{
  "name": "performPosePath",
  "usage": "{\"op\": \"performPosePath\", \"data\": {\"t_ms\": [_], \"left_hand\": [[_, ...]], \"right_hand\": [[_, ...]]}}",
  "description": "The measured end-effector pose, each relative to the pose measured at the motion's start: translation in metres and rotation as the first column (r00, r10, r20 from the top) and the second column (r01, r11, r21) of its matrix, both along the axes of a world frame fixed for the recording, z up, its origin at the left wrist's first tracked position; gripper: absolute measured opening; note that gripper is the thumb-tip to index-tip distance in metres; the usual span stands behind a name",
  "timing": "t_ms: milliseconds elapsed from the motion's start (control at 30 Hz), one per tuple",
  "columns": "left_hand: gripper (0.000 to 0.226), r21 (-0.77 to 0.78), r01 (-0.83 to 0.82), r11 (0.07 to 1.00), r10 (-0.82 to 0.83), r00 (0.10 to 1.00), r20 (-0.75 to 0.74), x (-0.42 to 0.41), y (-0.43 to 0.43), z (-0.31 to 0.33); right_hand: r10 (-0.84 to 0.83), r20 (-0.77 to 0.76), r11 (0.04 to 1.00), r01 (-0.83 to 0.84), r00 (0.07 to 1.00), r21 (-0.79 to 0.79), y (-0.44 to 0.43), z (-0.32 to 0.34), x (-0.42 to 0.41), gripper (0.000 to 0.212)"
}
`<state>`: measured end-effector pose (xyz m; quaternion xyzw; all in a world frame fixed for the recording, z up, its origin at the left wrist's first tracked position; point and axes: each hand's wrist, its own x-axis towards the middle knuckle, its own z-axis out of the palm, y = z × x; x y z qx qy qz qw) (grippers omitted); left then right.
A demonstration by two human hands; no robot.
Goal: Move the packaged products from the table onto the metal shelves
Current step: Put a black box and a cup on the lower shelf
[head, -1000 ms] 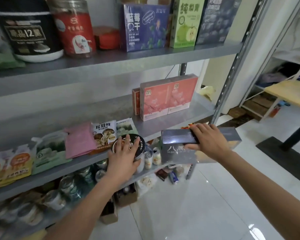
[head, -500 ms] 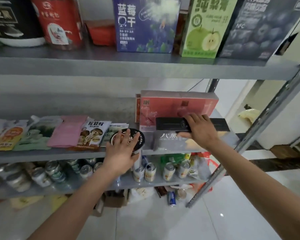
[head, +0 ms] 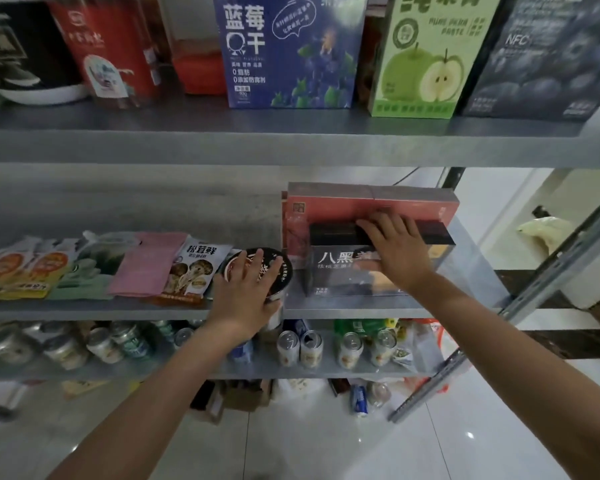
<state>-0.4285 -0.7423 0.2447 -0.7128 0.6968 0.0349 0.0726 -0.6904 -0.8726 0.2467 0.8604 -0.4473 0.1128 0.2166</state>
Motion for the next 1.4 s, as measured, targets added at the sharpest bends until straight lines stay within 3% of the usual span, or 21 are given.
{"op": "performPosePath", "data": {"t_ms": [200, 1067, 1400], "left_hand": [[0.07, -0.022, 0.08, 0.997, -0.079, 0.996, 0.031, 0.002, -0.005, -0.005], [0.073, -0.132, 0.163, 0.978, -0.159, 0.986, 0.04, 0.007, -0.016, -0.022], [0.073, -0.132, 0.158, 0.979, -0.155, 0.987, 0.035, 0.006, -0.015, -0.021]], "right_hand": [[-0.076, 0.06, 0.995, 0.079, 0.995, -0.067, 0.016, -0.029, 0.0, 0.107], [-0.143, 0.157, 0.976, 0.166, 0.977, -0.139, 0.008, -0.038, 0.02, 0.092], [-0.162, 0.153, 0.977, 0.181, 0.975, -0.114, 0.003, -0.037, 0.026, 0.102]]}}
